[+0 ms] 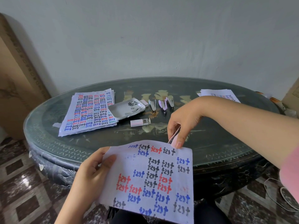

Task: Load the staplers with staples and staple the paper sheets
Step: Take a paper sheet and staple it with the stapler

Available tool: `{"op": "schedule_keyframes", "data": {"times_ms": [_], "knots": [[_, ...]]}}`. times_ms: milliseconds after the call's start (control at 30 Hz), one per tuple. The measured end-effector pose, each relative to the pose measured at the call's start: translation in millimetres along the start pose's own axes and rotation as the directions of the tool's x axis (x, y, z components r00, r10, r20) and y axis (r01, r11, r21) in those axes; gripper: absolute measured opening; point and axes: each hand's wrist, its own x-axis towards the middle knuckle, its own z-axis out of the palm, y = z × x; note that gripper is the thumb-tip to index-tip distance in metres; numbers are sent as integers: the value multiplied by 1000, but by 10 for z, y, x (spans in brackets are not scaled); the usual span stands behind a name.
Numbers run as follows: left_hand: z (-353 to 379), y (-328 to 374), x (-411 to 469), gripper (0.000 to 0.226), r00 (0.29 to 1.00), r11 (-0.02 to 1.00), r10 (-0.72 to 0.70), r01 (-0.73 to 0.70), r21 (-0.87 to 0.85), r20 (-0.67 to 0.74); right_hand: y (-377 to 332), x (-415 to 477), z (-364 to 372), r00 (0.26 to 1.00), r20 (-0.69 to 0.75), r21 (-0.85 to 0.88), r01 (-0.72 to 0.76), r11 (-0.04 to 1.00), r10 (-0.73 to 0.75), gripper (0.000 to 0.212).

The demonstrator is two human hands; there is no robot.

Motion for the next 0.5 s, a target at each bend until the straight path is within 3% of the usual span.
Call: {"op": "schedule_keyframes", "data": {"times_ms": [500], "knots": [[45,-34,5,35,999,995,6,-10,-98,-36,-31,-42,-19,1000,29,-5,0,1000,1,34]]}}
